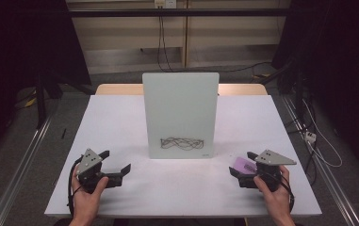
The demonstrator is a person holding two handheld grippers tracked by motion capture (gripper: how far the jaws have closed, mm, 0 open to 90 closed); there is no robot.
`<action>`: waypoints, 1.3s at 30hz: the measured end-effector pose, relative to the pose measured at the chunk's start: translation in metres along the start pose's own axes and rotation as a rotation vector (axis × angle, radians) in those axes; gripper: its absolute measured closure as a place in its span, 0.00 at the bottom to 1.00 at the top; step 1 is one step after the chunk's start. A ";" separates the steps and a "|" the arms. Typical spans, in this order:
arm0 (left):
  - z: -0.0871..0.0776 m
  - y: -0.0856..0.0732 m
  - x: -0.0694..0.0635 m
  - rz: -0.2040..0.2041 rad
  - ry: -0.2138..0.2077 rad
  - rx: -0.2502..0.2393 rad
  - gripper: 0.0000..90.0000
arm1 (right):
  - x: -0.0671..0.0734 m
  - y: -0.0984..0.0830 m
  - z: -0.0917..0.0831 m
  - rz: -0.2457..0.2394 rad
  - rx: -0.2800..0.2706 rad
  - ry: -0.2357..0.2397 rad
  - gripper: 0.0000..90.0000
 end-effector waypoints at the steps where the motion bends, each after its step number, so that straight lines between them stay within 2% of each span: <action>1: 0.000 0.000 0.000 -0.003 -0.003 0.001 0.06 | 0.000 0.000 -0.001 -0.004 0.001 0.001 0.11; 5: 0.001 -0.001 0.001 -0.011 0.001 0.009 0.06 | -0.003 0.001 -0.005 0.004 -0.002 0.017 0.10; 9: 0.002 -0.002 0.001 -0.009 -0.001 0.016 0.06 | -0.006 0.001 -0.006 0.005 0.005 0.011 0.09; 15: 0.002 -0.003 0.000 -0.017 -0.005 0.020 0.06 | -0.007 0.001 -0.006 0.023 -0.020 0.007 0.07; 20: 0.002 -0.003 0.002 -0.015 -0.008 0.021 0.06 | -0.006 0.002 -0.005 0.011 -0.026 0.011 0.07; 25: 0.002 -0.003 0.003 -0.017 -0.007 0.022 0.06 | -0.007 0.004 -0.004 0.038 -0.019 0.023 0.08; 27: 0.002 -0.003 0.003 -0.015 -0.008 0.022 0.06 | -0.007 0.005 -0.003 0.044 -0.014 0.013 0.08; 28: 0.002 -0.003 0.002 -0.014 -0.008 0.023 0.06 | -0.007 0.006 -0.003 0.045 -0.017 0.025 0.08; 32: 0.002 -0.003 0.002 -0.013 -0.016 0.021 0.06 | -0.010 0.009 -0.004 0.041 0.010 0.031 0.08; 33: 0.001 -0.003 0.002 -0.005 -0.016 0.022 0.06 | -0.011 0.009 -0.004 0.050 0.026 0.034 0.09; 35: 0.001 -0.003 0.003 -0.011 -0.018 0.020 0.06 | -0.013 0.009 -0.004 0.043 0.095 0.047 0.11; 38: 0.002 -0.003 0.004 -0.013 -0.013 0.022 0.06 | -0.014 0.012 -0.006 0.047 0.124 0.073 0.11; 39: 0.002 -0.003 0.004 -0.013 -0.015 0.024 0.06 | -0.014 0.013 -0.006 0.034 0.141 0.081 0.11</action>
Point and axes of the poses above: each handheld gripper's, and its own axes: z roughly forward along the jaws, y roughly out of its top, x roughly to its left, the point moved 5 cm from there along z, roughly forward along the jaws, and after that the axes turned 5 degrees about x, right-handed, at the moved point
